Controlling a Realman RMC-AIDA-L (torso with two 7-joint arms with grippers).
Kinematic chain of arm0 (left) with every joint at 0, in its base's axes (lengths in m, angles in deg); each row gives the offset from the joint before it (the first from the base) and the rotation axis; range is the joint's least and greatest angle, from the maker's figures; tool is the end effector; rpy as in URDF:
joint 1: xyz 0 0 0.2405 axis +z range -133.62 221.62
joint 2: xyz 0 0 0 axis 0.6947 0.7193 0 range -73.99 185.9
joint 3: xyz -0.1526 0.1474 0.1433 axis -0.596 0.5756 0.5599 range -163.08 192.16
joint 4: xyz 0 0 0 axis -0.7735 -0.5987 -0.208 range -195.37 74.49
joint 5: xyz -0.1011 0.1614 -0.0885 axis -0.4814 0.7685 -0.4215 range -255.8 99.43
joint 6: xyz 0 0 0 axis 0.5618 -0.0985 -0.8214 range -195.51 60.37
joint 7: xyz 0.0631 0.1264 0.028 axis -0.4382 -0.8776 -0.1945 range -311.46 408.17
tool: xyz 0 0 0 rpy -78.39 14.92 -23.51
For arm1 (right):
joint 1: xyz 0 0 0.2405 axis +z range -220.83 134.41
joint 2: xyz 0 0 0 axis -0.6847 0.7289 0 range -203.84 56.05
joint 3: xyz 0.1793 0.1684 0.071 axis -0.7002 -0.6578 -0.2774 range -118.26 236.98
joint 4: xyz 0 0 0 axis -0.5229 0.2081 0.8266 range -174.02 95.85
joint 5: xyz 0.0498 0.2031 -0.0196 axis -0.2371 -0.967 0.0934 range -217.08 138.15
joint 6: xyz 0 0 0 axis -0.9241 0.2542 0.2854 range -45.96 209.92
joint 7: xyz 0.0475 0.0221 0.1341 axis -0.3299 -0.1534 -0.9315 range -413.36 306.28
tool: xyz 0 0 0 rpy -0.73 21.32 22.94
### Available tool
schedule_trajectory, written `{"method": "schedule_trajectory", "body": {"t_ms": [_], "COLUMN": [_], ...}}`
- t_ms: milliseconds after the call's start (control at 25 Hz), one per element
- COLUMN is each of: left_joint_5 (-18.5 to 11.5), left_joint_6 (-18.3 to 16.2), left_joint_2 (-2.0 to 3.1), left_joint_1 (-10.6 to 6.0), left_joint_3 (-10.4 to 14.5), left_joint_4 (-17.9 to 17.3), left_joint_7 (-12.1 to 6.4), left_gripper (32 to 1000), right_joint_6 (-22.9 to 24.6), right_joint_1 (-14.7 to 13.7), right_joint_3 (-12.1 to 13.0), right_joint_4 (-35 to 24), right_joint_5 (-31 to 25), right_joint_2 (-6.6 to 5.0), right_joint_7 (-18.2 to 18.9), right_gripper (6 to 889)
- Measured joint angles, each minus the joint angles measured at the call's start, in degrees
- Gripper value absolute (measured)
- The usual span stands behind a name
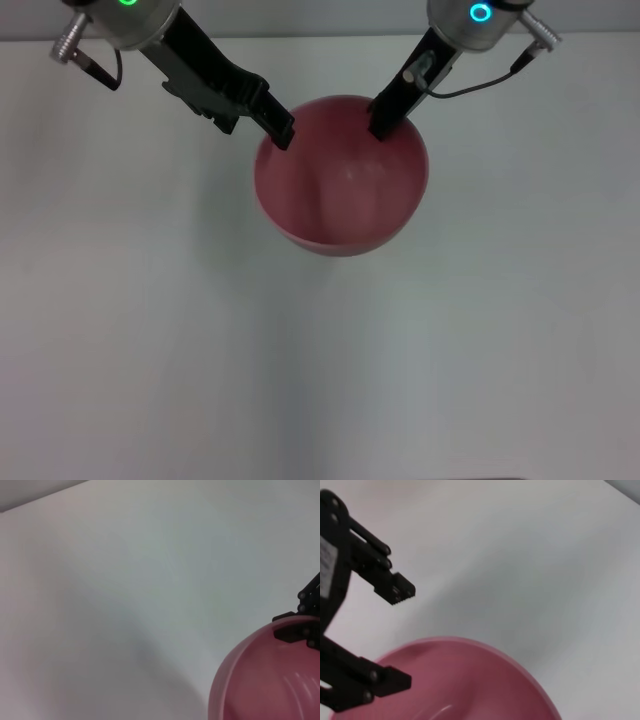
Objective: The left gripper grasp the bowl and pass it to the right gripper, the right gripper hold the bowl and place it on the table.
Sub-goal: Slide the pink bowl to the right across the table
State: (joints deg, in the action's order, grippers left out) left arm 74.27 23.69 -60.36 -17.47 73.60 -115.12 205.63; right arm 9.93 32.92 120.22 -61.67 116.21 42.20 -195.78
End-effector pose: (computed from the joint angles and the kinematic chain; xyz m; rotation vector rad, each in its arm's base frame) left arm -0.1020 0.4299 0.0203 -2.4926 -1.2333 0.3344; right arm 0.0981 0.4480 -0.0485 -2.6335 0.8979 -0.5647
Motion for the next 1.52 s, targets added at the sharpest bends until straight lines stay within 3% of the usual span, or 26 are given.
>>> {"method": "schedule_trajectory", "body": {"t_ms": [280,680,880,1280,1520], "left_joint_5": [0.1,0.1,0.1,0.1,0.1], "left_joint_6": [1.7,1.3,1.2,0.4,0.4], "left_joint_2": [0.04,0.20,0.19,-0.13,-0.15], "left_joint_1": [1.91,2.28,2.69,2.68,2.68], "left_joint_3": [0.0,0.0,0.0,0.0,0.0], "left_joint_4": [-4.7,-4.6,-4.7,-3.9,-3.9], "left_joint_7": [1.15,1.20,1.05,0.60,0.56], "left_gripper": [789,789,789,789,789], "right_joint_6": [0.2,2.7,4.7,8.0,9.4], "right_joint_1": [-0.4,-5.0,-7.1,-10.4,-12.7], "right_joint_3": [-0.1,-0.4,-0.5,-0.9,-2.7], "right_joint_4": [0.0,0.0,0.0,0.1,0.7], "right_joint_5": [-0.1,-0.3,-0.5,-0.6,-0.6], "right_joint_2": [0.00,-1.10,-2.30,-2.89,-3.08], "right_joint_7": [0.0,0.5,0.8,1.5,2.6], "right_gripper": [35,34,34,35,35]}}
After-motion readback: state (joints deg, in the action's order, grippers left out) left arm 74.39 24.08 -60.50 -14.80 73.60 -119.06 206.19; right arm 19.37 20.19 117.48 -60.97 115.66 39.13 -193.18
